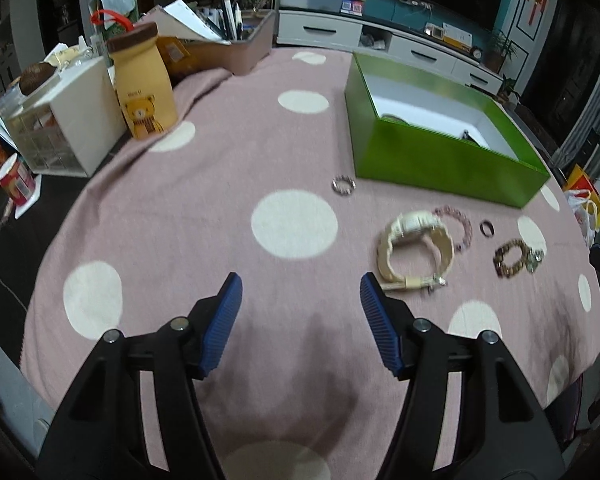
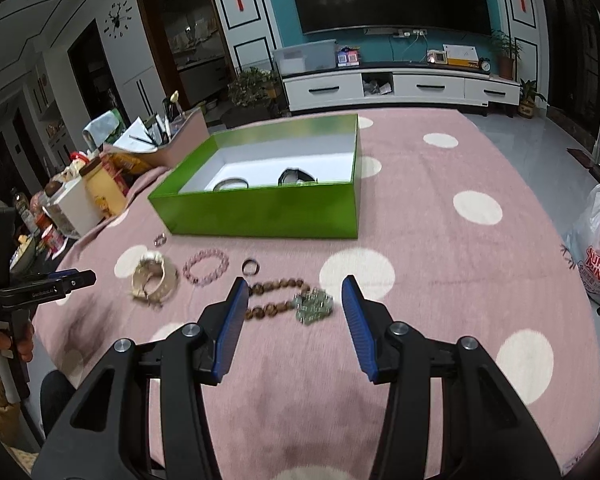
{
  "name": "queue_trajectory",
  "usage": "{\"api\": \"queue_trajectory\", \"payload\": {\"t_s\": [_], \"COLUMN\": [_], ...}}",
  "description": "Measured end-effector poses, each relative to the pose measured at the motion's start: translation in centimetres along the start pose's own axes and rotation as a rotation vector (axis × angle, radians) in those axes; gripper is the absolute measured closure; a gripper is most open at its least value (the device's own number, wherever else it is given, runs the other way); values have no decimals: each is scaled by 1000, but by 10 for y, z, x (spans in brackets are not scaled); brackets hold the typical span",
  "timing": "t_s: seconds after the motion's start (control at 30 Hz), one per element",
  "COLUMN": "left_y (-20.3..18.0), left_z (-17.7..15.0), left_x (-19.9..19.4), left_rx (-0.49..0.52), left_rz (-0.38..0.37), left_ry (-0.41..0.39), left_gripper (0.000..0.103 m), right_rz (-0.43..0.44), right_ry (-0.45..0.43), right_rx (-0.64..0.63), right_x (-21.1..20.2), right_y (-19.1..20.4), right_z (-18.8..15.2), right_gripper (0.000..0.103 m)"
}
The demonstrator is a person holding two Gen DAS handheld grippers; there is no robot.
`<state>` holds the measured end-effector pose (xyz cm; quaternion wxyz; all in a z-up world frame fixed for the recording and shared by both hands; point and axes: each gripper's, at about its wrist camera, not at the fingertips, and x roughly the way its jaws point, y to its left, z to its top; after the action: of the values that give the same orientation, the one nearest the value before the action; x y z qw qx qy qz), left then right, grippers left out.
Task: Organize jewelry
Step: 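Open both grippers in the box and withdraw toward the cream watch, then grasp the cream watch with the left gripper while the right grasps the green jade pendant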
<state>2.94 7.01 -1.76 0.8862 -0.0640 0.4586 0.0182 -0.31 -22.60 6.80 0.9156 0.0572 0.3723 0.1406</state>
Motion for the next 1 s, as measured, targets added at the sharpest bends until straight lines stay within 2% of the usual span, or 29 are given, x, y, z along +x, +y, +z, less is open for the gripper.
{"api": "queue_trajectory", "payload": {"t_s": [0.4,1.0], "left_y": [-8,-39], "left_z": [-11,25], "left_x": [12,48], "left_rx": [5,52], "left_rz": [-37,-67], "left_ry": [41,53], "left_gripper": [41,42], "right_rz": [-27,-28], "right_ry": [105,127], "right_rx": [0,18], "right_x": [28,69], "right_y": [-7,-18], "right_z": [-29,-15], "right_gripper": [54,54]}}
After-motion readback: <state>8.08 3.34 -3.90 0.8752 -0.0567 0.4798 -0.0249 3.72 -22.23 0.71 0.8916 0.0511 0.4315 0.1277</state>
